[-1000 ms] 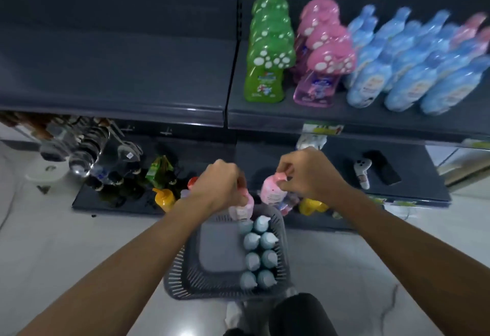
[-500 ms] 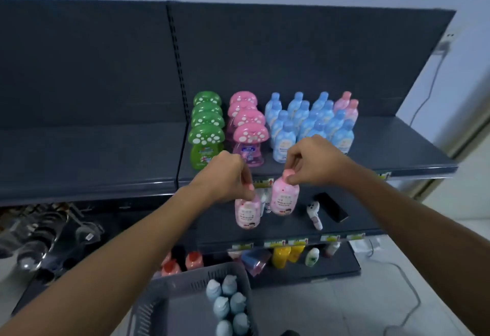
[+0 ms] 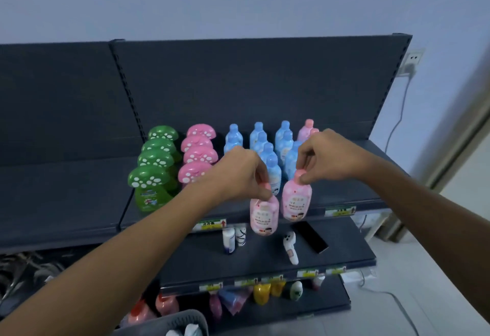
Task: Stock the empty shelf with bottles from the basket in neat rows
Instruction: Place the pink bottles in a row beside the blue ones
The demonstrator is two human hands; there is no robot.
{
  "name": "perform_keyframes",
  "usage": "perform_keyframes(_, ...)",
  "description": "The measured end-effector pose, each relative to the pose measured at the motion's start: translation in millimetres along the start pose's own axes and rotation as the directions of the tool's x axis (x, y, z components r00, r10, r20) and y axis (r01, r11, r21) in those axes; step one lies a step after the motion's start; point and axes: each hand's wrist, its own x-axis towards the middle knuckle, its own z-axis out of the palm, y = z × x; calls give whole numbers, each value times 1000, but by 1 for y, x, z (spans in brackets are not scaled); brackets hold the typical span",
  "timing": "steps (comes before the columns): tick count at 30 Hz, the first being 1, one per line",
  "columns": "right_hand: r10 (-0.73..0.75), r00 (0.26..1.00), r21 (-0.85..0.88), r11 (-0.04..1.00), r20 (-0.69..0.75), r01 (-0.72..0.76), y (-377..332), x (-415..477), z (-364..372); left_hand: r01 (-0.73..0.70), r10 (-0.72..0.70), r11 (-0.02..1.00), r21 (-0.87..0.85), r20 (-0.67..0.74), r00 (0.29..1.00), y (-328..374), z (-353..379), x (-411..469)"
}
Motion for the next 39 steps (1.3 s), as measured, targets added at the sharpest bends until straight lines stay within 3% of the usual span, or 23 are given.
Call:
perform_keyframes(9, -55, 998, -34, 998, 20, 55, 105, 23, -46, -35, 35, 998, -56, -10, 999, 67, 28, 88)
perform_keyframes(16, -61, 998, -21, 998, 30, 62, 157, 50, -45, 26, -26, 994, -102, 7, 1000, 88, 55, 138)
perform_keyframes(39, -121, 992, 71, 990, 27, 119, 216, 122, -14, 203, -204, 976, -81, -12, 979, 88, 97, 202)
